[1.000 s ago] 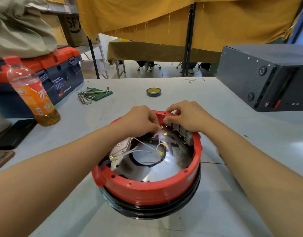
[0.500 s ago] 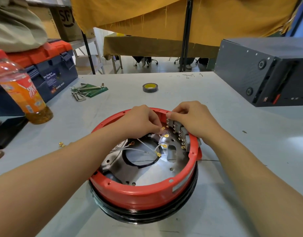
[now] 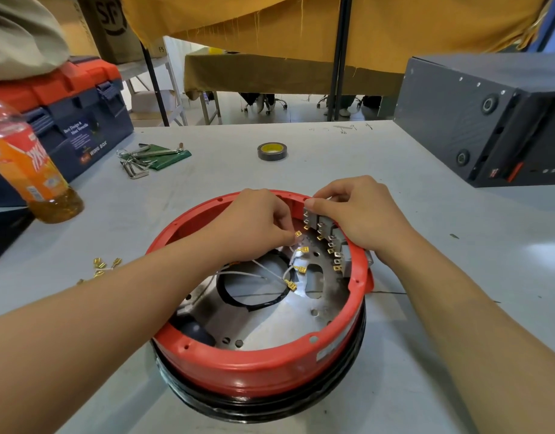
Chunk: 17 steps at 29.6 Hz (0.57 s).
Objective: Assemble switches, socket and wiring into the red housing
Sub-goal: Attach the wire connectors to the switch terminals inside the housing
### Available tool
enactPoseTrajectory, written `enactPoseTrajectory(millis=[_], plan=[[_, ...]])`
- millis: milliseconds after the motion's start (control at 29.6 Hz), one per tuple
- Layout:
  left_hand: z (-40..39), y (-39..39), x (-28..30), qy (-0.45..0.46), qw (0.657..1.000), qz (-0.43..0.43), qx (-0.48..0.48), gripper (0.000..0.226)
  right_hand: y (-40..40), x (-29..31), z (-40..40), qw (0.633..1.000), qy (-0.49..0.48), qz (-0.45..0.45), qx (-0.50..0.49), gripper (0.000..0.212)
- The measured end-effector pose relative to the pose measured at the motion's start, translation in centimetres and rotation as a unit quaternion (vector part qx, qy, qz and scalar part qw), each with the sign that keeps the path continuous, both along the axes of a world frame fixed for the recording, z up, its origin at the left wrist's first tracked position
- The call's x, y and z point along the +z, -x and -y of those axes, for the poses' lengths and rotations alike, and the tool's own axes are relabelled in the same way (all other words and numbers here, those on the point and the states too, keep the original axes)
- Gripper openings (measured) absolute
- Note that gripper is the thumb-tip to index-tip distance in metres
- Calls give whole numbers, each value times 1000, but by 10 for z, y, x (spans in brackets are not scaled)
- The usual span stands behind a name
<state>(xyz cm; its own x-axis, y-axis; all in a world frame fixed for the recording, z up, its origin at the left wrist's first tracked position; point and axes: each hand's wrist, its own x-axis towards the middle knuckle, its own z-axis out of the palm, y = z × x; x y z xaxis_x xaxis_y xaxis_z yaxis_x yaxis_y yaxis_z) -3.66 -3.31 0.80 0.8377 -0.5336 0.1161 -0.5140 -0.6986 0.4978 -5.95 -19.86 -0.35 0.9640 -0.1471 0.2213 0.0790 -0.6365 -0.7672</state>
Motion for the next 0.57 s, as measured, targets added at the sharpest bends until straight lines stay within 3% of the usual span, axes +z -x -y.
enactPoseTrajectory(millis=[574], plan=[[12, 0, -4, 5, 999, 28, 19, 20, -1, -2, 0, 1000, -9, 6, 1, 23]])
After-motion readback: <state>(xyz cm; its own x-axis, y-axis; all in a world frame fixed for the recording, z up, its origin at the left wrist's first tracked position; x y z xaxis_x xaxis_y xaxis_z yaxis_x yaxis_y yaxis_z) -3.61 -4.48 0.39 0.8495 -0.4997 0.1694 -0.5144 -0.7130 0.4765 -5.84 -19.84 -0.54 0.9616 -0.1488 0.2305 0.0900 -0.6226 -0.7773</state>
